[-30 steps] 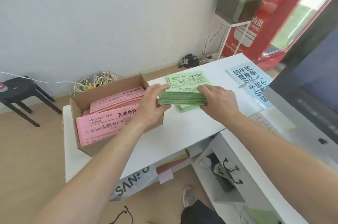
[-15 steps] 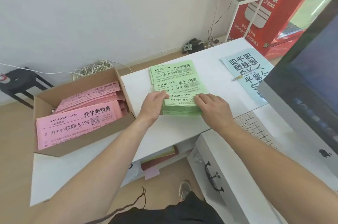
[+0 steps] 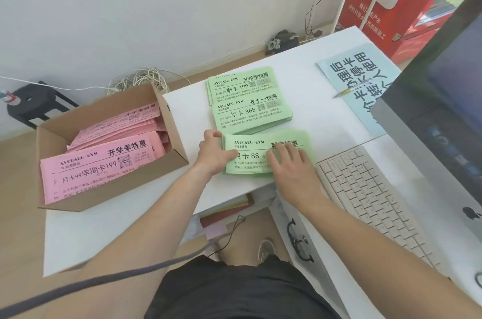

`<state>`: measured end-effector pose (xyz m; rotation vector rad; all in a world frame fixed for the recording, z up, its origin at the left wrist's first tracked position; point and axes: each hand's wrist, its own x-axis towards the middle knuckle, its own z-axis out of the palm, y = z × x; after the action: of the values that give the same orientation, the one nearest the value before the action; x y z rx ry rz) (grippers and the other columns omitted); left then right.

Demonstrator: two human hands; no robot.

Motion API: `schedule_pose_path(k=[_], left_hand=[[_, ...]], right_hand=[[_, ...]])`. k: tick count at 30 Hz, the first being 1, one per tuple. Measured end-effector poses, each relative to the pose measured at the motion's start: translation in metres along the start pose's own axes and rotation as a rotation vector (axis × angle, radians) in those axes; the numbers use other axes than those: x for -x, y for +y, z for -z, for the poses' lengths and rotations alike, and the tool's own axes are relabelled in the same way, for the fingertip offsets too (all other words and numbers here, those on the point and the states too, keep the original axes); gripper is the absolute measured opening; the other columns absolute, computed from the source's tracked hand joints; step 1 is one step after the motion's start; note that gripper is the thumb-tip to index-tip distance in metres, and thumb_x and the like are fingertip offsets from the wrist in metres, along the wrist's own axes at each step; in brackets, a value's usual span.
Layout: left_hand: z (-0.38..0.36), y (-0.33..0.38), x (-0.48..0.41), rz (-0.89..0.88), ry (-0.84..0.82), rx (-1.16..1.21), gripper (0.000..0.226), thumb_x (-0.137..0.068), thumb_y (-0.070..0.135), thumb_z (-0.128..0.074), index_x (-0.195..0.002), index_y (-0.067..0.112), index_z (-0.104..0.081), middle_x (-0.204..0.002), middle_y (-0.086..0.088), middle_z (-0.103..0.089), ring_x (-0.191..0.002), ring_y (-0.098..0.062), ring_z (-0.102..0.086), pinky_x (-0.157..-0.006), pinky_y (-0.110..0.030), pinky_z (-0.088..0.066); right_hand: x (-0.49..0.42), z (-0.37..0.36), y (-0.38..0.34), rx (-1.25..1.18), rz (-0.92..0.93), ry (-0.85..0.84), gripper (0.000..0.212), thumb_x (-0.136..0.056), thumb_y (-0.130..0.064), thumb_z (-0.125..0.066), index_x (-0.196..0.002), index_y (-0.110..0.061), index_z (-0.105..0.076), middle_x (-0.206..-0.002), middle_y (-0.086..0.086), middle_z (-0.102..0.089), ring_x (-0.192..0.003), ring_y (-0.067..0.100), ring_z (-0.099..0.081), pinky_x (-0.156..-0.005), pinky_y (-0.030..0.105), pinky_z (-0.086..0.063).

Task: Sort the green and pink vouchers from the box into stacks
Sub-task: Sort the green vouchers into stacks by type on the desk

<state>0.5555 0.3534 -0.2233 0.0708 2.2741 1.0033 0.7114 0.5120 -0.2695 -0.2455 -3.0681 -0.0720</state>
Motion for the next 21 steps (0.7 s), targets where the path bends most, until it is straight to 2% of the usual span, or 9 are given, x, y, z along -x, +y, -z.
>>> schedule_pose_path(k=[2, 3, 5, 7, 10, 12, 14, 18, 21], left_hand=[[-0.001, -0.002, 0.000, 0.062, -0.037, 0.052, 0.083, -0.072, 0.025, -0.079, -0.138, 0.024, -0.029, -0.132, -0.010, -0.052, -0.114, -0.029, -0.058, -0.092, -0.050, -0.056], [-0.001, -0.004, -0.003, 0.084, -0.043, 0.080, 0.092, -0.066, 0.029, -0.078, -0.142, 0.024, -0.027, -0.133, -0.010, -0.055, -0.114, -0.030, -0.060, -0.094, -0.051, -0.056], [-0.003, -0.004, -0.006, 0.112, -0.030, 0.108, 0.105, -0.060, 0.032, -0.078, -0.149, 0.020, -0.024, -0.135, -0.009, -0.057, -0.116, -0.031, -0.061, -0.097, -0.050, -0.054], [-0.003, -0.002, -0.006, 0.141, -0.021, 0.112, 0.097, -0.069, 0.025, -0.082, -0.147, 0.012, -0.027, -0.129, -0.010, -0.058, -0.114, -0.031, -0.062, -0.096, -0.050, -0.055], [-0.001, 0.002, -0.008, 0.181, -0.045, 0.138, 0.064, -0.079, 0.016, -0.080, -0.127, 0.011, -0.038, -0.115, -0.010, -0.062, -0.105, -0.031, -0.066, -0.089, -0.050, -0.058], [0.000, 0.004, -0.009, 0.200, -0.083, 0.207, 0.055, -0.082, 0.011, -0.078, -0.117, 0.015, -0.036, -0.105, -0.006, -0.063, -0.099, -0.028, -0.067, -0.081, -0.045, -0.059], [0.000, 0.006, -0.010, 0.215, -0.122, 0.296, 0.054, -0.083, 0.010, -0.077, -0.121, 0.013, -0.038, -0.107, -0.007, -0.066, -0.098, -0.027, -0.068, -0.075, -0.040, -0.058], [0.000, 0.010, -0.010, 0.226, -0.229, 0.464, 0.036, -0.084, 0.010, -0.079, -0.117, 0.001, -0.066, -0.107, -0.014, -0.076, -0.098, -0.029, -0.074, -0.086, -0.042, -0.059], [-0.002, 0.010, -0.011, 0.203, -0.266, 0.424, 0.040, -0.080, 0.005, -0.082, -0.117, 0.000, -0.068, -0.104, -0.013, -0.077, -0.098, -0.030, -0.074, -0.091, -0.048, -0.058]], right_hand=[[0.005, 0.008, -0.003, -0.050, -0.043, -0.153, 0.058, -0.077, -0.018, -0.066, -0.132, -0.010, -0.050, -0.143, 0.018, -0.050, -0.134, 0.043, -0.045, -0.106, 0.056, -0.042], [0.006, 0.013, -0.004, -0.079, -0.059, -0.216, 0.069, -0.076, -0.037, -0.070, -0.136, -0.014, -0.048, -0.148, 0.017, -0.045, -0.139, 0.041, -0.040, -0.111, 0.056, -0.038], [0.004, 0.024, -0.003, -0.142, -0.090, -0.237, 0.075, -0.080, -0.066, -0.056, -0.138, -0.020, -0.049, -0.151, 0.012, -0.043, -0.140, 0.036, -0.039, -0.115, 0.054, -0.033], [-0.003, 0.032, 0.002, -0.224, -0.118, -0.165, 0.060, -0.092, -0.062, -0.044, -0.133, -0.020, -0.057, -0.144, 0.008, -0.049, -0.133, 0.031, -0.044, -0.111, 0.048, -0.037], [-0.020, 0.034, 0.018, -0.292, -0.131, -0.162, 0.042, -0.102, -0.040, -0.046, -0.137, -0.019, -0.056, -0.146, 0.008, -0.048, -0.132, 0.032, -0.042, -0.105, 0.045, -0.039], [-0.030, 0.033, 0.030, -0.293, -0.144, -0.243, 0.042, -0.102, -0.036, -0.049, -0.142, -0.023, -0.050, -0.152, 0.006, -0.041, -0.137, 0.031, -0.036, -0.108, 0.045, -0.036], [-0.036, 0.032, 0.038, -0.304, -0.159, -0.297, 0.046, -0.099, -0.040, -0.055, -0.144, -0.029, -0.048, -0.152, 0.002, -0.038, -0.137, 0.028, -0.034, -0.109, 0.043, -0.035], [-0.044, 0.034, 0.038, -0.359, -0.202, -0.315, 0.052, -0.094, -0.041, -0.064, -0.142, -0.032, -0.047, -0.148, 0.000, -0.039, -0.136, 0.027, -0.034, -0.112, 0.044, -0.032], [-0.048, 0.035, 0.037, -0.367, -0.224, -0.340, 0.065, -0.093, -0.038, -0.066, -0.150, -0.031, -0.037, -0.151, 0.002, -0.036, -0.138, 0.029, -0.032, -0.113, 0.045, -0.030]])
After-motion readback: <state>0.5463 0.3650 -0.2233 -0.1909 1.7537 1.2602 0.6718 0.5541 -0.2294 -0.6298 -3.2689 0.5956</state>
